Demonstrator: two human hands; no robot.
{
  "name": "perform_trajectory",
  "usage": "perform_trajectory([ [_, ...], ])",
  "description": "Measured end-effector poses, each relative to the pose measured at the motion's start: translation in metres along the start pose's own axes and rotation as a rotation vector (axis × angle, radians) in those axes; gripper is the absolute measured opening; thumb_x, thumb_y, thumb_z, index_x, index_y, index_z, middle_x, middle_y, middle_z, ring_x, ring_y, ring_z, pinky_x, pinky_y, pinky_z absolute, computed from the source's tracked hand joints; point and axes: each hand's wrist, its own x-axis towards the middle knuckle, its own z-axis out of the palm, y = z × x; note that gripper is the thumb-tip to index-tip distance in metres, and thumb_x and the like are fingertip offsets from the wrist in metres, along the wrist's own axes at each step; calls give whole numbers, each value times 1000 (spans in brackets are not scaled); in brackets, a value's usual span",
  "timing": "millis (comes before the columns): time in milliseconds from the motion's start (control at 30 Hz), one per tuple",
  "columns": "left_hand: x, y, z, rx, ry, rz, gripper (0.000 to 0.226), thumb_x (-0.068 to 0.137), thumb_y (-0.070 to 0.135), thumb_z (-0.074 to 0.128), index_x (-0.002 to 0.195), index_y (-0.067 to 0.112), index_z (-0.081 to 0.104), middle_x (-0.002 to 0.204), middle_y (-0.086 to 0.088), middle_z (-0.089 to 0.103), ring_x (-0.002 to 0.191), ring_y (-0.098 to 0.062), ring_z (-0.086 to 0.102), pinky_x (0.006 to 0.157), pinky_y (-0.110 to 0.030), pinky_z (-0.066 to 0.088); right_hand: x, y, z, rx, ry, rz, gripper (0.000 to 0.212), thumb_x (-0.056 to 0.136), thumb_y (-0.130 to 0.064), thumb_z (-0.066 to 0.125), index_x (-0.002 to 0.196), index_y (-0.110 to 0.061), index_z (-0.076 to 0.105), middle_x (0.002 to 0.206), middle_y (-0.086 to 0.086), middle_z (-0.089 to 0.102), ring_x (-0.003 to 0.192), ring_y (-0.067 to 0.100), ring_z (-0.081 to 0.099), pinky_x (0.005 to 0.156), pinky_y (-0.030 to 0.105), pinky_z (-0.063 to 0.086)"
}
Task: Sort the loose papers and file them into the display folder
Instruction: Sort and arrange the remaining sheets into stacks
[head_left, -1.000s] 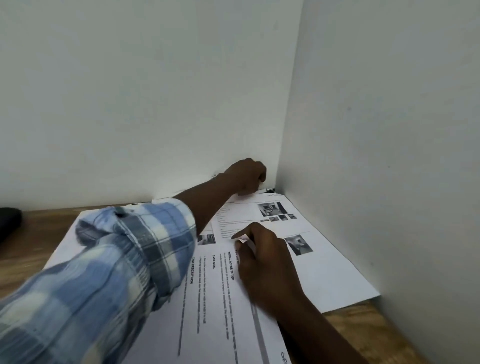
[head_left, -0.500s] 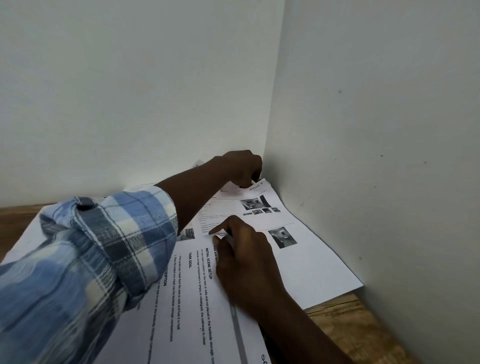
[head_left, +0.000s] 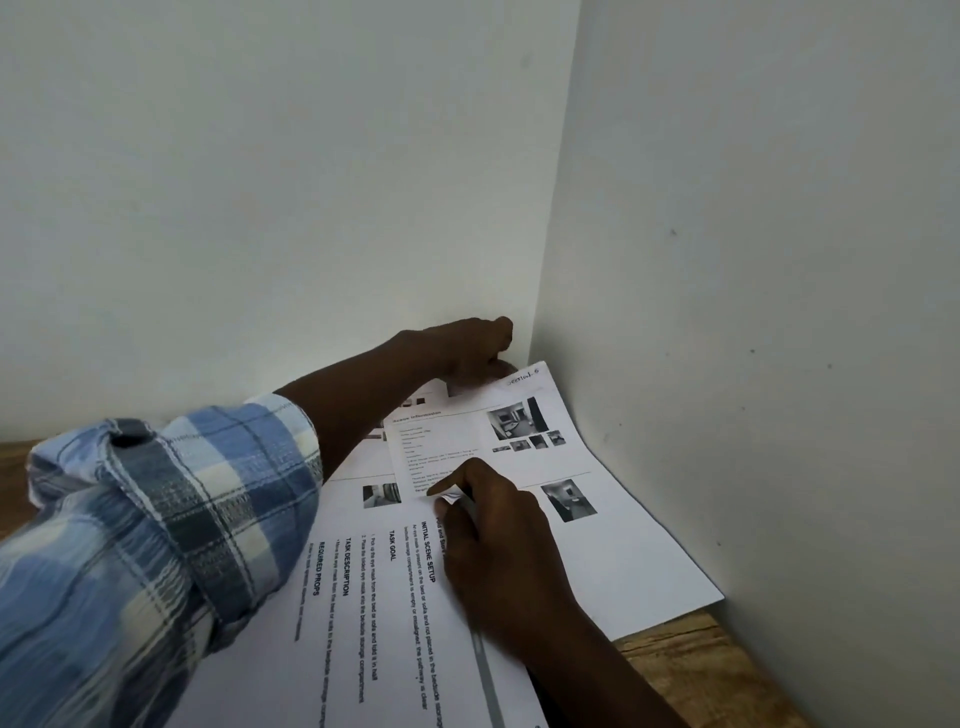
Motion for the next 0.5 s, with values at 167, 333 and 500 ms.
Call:
perform_trajectory([
  [167,-3,1,-7,9,-64,-49,14,97,15,58,108,21,53,104,-1,68,98,-24,62,84,-35,51,1,0,1,-12,15,-20,12,102,-32,50,107,-28,61,101,-12,72,92,8,65,83,33,53],
  [333,-6,1,-17,-22,56,-25,30,81,-3,61,97,18,75,97,2,75,90,-14,68,86,-29,56,2,2,2,-9,34,-43,11,101,-31,51,104,-27,60,98,-11,71,90,10,64,82,36,52],
  [500,-24,1,-43,-299,559,18,27,72,-4,72,89,17,75,88,5,75,76,-3,64,76,-18,50,3,1,3,2,38,-56,16,96,-34,48,105,-28,60,100,-11,72,92,11,65,82,37,52],
])
